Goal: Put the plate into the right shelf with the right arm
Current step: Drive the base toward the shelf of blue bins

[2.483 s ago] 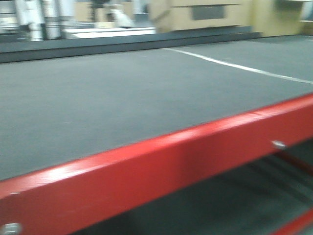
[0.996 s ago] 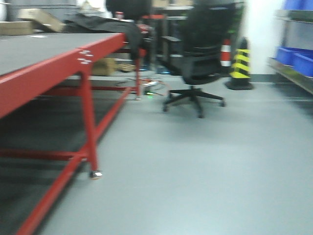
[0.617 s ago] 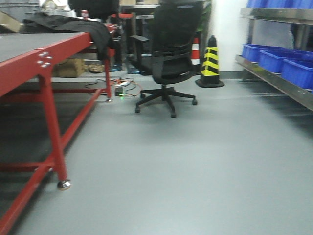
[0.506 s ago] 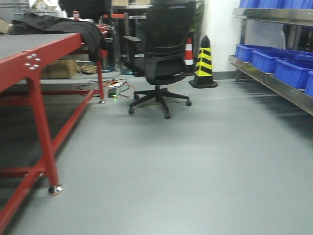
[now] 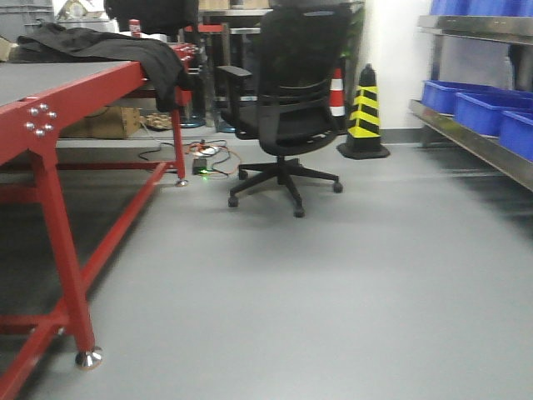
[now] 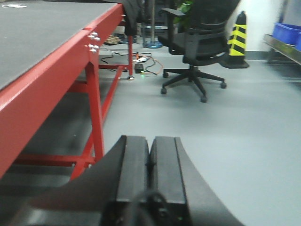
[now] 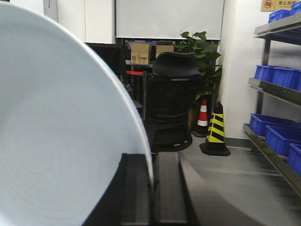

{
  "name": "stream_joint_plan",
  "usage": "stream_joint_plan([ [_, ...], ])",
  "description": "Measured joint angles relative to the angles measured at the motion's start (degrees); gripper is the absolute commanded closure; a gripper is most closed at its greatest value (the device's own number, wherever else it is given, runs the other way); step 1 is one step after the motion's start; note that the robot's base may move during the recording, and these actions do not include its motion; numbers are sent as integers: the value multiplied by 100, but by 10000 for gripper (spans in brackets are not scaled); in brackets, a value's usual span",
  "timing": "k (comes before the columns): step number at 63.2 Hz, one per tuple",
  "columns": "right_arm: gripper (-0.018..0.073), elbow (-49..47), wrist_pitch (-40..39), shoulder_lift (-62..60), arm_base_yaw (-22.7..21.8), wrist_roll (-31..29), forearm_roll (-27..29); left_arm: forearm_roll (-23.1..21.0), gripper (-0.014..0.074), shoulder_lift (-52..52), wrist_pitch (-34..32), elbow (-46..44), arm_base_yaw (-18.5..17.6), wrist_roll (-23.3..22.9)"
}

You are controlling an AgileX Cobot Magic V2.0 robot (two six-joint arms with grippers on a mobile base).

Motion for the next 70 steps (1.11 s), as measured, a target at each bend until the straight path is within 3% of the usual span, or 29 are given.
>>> stream_joint_plan([
  [70, 505, 0, 0, 0, 0, 0, 0, 0, 643, 0, 0, 0, 0, 0],
])
